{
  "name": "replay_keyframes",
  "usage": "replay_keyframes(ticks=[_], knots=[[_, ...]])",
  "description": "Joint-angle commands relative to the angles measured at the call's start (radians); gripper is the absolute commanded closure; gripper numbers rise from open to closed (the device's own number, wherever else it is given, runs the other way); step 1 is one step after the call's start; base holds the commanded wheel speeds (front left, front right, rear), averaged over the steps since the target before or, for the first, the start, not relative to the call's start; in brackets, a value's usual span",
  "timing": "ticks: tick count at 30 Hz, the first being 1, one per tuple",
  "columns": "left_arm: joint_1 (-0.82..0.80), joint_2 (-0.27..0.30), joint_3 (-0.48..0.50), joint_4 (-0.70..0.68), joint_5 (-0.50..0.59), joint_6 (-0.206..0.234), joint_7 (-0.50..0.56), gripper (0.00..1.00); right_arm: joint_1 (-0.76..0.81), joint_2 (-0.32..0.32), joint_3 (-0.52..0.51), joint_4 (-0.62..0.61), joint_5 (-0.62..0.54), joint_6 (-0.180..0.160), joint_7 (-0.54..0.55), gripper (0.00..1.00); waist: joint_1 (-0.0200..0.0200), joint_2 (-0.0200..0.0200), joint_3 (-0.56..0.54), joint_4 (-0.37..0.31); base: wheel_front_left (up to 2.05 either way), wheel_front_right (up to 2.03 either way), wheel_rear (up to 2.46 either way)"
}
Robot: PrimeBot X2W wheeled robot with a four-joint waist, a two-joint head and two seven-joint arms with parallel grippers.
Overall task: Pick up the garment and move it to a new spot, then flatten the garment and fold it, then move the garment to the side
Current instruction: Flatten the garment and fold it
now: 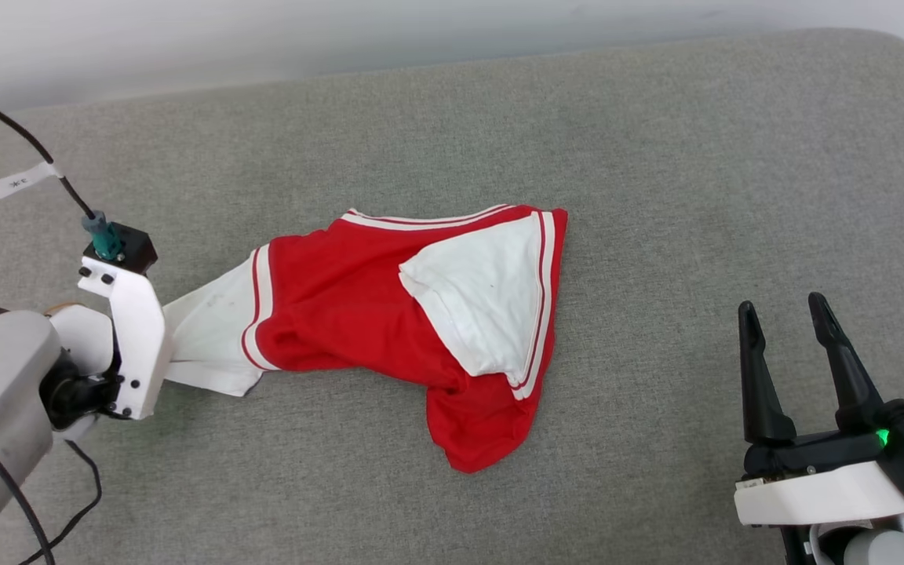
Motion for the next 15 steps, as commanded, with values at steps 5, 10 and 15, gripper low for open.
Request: replay_keyframes(ticks=[5,10,15], knots=[[0.023,-0.034,0.040,0.029,0.048,0.018,-0.240,0.00,-0.013,0.001,0.007,-0.009,-0.038,0.000,-0.002,0.00,0.0000,0.0000,-0.046,0.012,0.00,0.00,0.00],[0.063,-0.043,0.092,-0.010,0.112,0.092,-0.557,0.00,-0.069,0.001,-0.011,-0.041,-0.099,0.000,-0.002,0.00,0.0000,0.0000,-0.093,0.029,0.00,0.00,0.00],[0.149,-0.038,0.148,-0.108,0.143,0.219,-0.776,0.00,-0.155,0.001,0.004,-0.044,-0.173,0.000,-0.002,0.00,0.0000,0.0000,-0.120,0.052,0.00,0.00,0.00]])
